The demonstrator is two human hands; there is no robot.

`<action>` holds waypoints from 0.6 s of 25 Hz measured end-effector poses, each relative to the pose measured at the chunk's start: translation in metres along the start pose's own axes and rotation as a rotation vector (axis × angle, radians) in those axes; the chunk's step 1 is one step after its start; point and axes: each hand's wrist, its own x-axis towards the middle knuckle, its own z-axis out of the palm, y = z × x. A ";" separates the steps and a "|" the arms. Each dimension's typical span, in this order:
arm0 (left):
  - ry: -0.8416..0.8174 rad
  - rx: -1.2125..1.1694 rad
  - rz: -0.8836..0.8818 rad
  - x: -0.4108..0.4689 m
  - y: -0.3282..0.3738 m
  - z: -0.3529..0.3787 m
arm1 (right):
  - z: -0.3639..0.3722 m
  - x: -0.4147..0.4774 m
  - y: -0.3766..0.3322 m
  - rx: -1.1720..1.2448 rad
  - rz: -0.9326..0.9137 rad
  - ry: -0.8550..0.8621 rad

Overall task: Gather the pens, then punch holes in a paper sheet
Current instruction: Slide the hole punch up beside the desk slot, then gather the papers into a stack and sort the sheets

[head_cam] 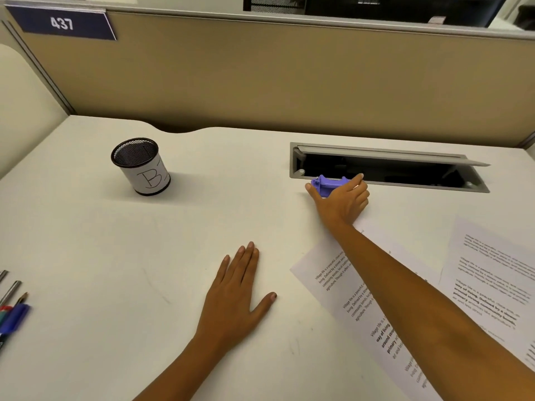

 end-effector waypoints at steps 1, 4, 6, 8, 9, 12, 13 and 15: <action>0.011 -0.012 -0.001 0.000 0.001 0.000 | -0.005 -0.002 0.001 0.009 -0.019 0.013; 0.070 -0.077 0.016 -0.002 0.003 -0.006 | -0.025 -0.016 0.006 0.059 -0.127 0.132; 0.127 -0.091 0.057 -0.005 0.007 -0.010 | -0.042 -0.031 0.012 0.111 -0.203 0.209; 0.170 -0.127 0.066 -0.010 0.016 -0.012 | -0.060 -0.046 0.024 0.133 -0.244 0.232; 0.187 -0.159 0.053 -0.013 0.024 -0.011 | -0.068 -0.054 0.033 0.121 -0.255 0.233; 0.182 -0.278 -0.036 -0.021 0.059 0.000 | -0.091 -0.079 0.066 0.073 -0.254 0.199; 0.172 -0.305 -0.082 -0.023 0.072 0.004 | -0.099 -0.087 0.079 0.065 -0.249 0.182; 0.157 -0.329 -0.178 -0.024 0.094 0.012 | -0.115 -0.101 0.109 0.049 -0.248 0.160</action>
